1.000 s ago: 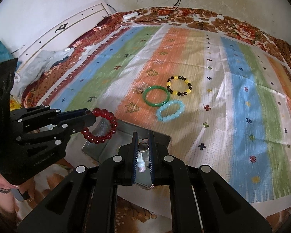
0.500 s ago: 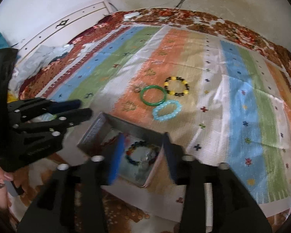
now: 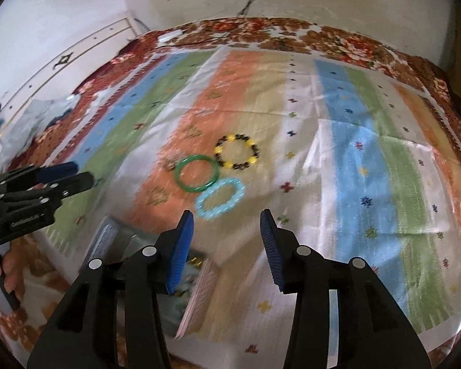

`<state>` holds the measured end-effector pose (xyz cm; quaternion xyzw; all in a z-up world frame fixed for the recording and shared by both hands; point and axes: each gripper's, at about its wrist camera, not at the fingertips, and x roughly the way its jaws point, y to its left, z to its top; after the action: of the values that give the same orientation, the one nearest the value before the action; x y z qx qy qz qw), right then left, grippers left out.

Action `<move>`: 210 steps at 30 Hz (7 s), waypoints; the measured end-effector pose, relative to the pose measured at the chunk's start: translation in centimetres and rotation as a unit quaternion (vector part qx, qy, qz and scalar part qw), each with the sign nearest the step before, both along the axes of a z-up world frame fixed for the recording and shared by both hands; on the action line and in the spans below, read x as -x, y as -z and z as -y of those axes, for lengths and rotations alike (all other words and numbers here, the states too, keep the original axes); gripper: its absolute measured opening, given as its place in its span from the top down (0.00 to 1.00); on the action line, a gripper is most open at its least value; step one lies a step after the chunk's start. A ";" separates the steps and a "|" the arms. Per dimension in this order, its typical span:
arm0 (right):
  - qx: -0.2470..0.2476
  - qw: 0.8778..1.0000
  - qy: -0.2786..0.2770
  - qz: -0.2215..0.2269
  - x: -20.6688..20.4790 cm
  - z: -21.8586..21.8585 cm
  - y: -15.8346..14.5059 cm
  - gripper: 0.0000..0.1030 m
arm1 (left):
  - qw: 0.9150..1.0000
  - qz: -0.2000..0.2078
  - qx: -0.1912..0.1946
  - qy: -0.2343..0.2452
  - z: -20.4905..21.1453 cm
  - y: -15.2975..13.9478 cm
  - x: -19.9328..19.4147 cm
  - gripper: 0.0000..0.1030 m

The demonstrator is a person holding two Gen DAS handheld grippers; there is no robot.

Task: Organize jewelry
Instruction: 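Open the left tool over the tin while the right tool releases its bracelet inside, then move both tools back toward the silver ring and yellow-black bracelet, then grasp the silver ring with the left tool while the right tool grasps the yellow-black bracelet, then carry the ring and yellow-black bracelet in both tools over the silver tin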

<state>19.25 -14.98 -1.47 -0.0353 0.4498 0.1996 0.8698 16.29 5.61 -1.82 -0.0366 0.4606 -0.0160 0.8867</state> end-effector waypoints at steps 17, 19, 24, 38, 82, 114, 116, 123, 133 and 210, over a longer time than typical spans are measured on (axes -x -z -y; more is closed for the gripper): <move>0.028 0.999 0.021 -0.013 -4.1 -0.6 1.5 0.51 | 0.999 -0.043 0.012 0.001 -1.2 1.7 -4.4 0.53; 0.026 0.999 0.021 -0.018 -4.6 -0.7 1.7 0.51 | 0.998 -0.052 0.020 0.004 -1.3 2.1 -4.8 0.53; 0.027 0.999 0.025 -0.024 -5.5 -0.8 2.0 0.51 | 0.997 -0.064 0.030 0.005 -1.6 2.7 -5.9 0.53; 0.023 0.995 0.067 -0.063 -8.9 -0.2 3.9 0.51 | 0.996 -0.090 0.009 0.023 -0.5 4.2 -8.7 0.53; 0.041 0.991 0.075 -0.106 -16.4 -4.0 9.9 0.51 | 0.987 -0.156 0.015 0.033 -1.0 8.9 -14.2 0.53; 0.062 0.988 0.053 -0.134 -17.3 -5.2 11.4 0.85 | 0.984 -0.167 -0.035 0.042 -0.2 10.9 -15.0 0.81; 0.064 0.988 0.051 -0.132 -17.3 -5.3 11.4 0.87 | 0.984 -0.166 -0.037 0.043 0.0 11.0 -15.0 0.81; 0.056 0.988 0.047 -0.136 -16.9 -4.9 11.0 0.89 | 0.985 -0.164 -0.033 0.045 -0.2 10.6 -15.1 0.81; 0.058 0.992 0.038 -0.105 -14.9 -4.8 7.7 0.89 | 0.989 -0.140 -0.026 0.042 -0.4 8.4 -13.8 0.81; -0.033 0.997 -0.056 0.030 4.4 -3.3 -4.6 0.90 | 0.999 0.014 -0.013 0.035 3.9 -0.5 1.8 0.81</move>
<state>14.88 -11.68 3.10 -0.0381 0.4142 0.2618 0.8709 14.51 1.73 -1.27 -0.0092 0.4491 -0.0415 0.8925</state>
